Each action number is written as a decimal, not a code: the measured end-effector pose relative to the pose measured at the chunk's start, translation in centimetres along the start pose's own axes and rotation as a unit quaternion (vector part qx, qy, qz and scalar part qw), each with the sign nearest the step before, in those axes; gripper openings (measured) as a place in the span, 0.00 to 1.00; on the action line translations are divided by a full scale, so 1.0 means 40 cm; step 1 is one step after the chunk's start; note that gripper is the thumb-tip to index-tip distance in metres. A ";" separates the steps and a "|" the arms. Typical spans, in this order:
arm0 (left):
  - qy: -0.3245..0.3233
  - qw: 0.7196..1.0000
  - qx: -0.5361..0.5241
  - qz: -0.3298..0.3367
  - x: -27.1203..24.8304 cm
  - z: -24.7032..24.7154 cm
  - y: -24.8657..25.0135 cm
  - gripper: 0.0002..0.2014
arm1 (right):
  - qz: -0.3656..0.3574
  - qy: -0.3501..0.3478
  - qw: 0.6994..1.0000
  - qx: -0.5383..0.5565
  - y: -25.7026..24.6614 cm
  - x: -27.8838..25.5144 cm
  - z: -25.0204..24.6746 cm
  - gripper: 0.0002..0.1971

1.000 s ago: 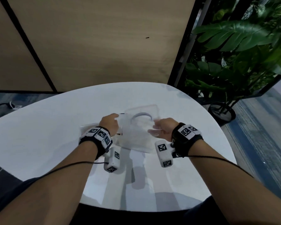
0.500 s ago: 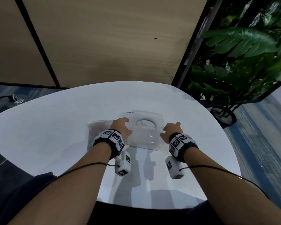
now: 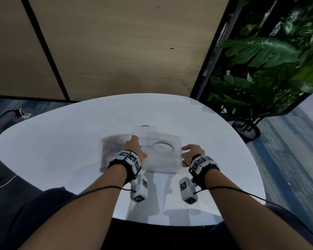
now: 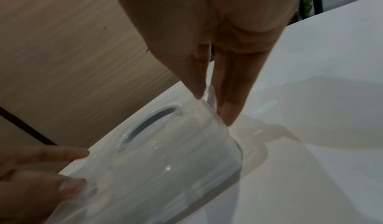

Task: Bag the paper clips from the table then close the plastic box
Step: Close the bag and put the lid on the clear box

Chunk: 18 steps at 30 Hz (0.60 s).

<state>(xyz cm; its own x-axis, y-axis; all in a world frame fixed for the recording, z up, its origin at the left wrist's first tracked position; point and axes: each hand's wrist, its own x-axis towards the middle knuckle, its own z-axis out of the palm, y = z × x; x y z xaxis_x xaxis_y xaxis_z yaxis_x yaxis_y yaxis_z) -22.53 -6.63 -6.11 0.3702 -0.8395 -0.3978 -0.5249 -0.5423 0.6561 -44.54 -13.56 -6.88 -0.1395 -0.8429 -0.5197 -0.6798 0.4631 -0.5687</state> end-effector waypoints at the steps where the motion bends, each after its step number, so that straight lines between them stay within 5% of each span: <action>1: -0.006 1.000 0.007 -0.011 -0.009 0.001 -0.001 0.28 | -0.004 0.023 1.000 0.001 0.017 0.012 0.010 0.16; 6: 0.012 0.999 0.040 -0.008 -0.067 0.007 -0.006 0.24 | -0.012 0.036 0.999 -0.004 0.027 -0.046 0.015 0.22; 9: 0.015 0.997 0.079 0.018 -0.115 0.012 0.015 0.06 | -0.032 0.023 0.999 -0.037 0.003 -0.123 -0.020 0.16; 15: 0.023 0.999 0.035 0.012 -0.133 0.004 0.002 0.16 | -0.074 0.046 0.984 -0.154 -0.037 -0.174 -0.027 0.04; 18: 0.006 1.000 0.002 -0.005 -0.104 -0.004 -0.018 0.23 | -0.136 0.043 0.944 -0.297 -0.082 -0.156 -0.013 0.04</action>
<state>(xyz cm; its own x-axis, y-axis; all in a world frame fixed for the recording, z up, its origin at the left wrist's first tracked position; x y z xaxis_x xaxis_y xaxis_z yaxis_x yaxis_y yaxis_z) -23.57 -2.75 -4.81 0.3856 -0.8330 -0.3967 -0.5237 -0.5516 0.6492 -41.81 -9.96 -1.45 0.0571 -0.9397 -0.3373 -0.9793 0.0130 -0.2018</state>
